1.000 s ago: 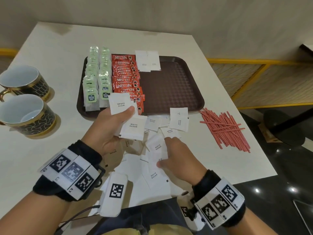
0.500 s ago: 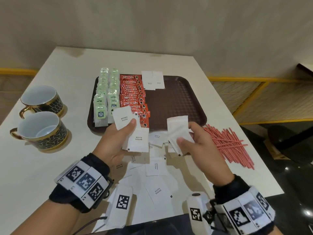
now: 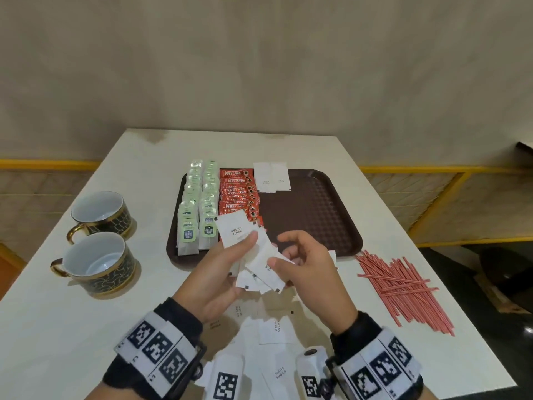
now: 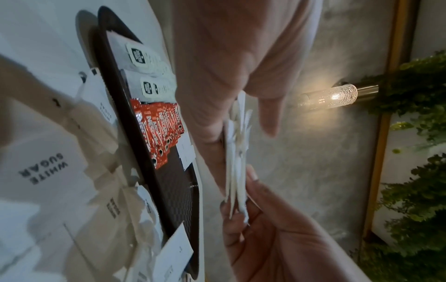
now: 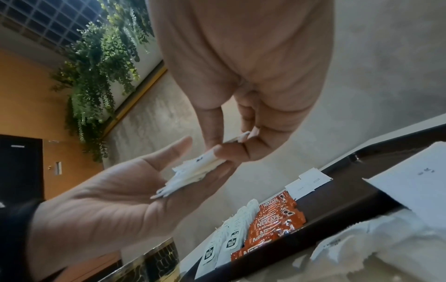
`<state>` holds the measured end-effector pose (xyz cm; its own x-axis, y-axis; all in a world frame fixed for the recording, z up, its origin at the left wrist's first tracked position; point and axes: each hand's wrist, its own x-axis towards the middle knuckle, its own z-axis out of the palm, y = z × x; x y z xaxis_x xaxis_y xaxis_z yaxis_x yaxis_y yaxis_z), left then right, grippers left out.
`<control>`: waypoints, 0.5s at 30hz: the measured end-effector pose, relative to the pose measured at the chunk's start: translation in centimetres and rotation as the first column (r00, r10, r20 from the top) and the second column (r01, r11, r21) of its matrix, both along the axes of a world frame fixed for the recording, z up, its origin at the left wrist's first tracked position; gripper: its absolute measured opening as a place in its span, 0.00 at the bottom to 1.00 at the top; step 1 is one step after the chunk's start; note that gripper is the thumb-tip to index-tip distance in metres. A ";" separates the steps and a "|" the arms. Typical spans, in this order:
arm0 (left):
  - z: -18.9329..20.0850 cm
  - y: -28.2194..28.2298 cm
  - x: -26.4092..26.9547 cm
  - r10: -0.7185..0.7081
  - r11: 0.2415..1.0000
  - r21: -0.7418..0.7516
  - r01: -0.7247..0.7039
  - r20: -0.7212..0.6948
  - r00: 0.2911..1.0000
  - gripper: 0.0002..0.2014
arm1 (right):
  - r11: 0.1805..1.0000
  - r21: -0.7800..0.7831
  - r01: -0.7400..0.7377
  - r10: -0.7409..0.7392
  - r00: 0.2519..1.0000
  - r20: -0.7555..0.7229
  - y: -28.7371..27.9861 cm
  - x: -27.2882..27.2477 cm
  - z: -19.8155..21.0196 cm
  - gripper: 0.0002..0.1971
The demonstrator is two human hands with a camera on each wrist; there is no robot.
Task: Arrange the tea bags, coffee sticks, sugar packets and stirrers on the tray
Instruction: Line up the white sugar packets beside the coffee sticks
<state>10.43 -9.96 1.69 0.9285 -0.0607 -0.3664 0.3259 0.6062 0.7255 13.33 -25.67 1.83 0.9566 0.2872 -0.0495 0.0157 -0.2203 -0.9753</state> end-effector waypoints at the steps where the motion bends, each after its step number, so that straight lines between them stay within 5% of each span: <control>1: -0.1 0.1 0.0 0.008 0.999 0.049 -0.008 0.004 1.000 0.18 | 1.000 0.010 0.009 -0.009 1.000 -0.012 0.1 0.1 0.0 0.14; 9: -0.3 0.3 0.0 0.088 0.996 0.028 -0.089 0.039 0.995 0.13 | 0.985 0.151 -0.087 0.111 0.982 -0.156 -1.1 0.1 0.5 0.07; 15: -0.4 0.0 0.2 0.121 0.992 -0.047 -0.119 0.034 0.992 0.13 | 0.984 0.173 0.026 0.005 0.984 -0.178 -1.1 0.2 -0.2 0.04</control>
<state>10.66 -9.95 1.29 0.9426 0.0363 -0.3318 0.2229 0.6714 0.7068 13.51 -26.78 1.67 0.9400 0.2966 -0.1684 -0.1621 -0.0458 -0.9857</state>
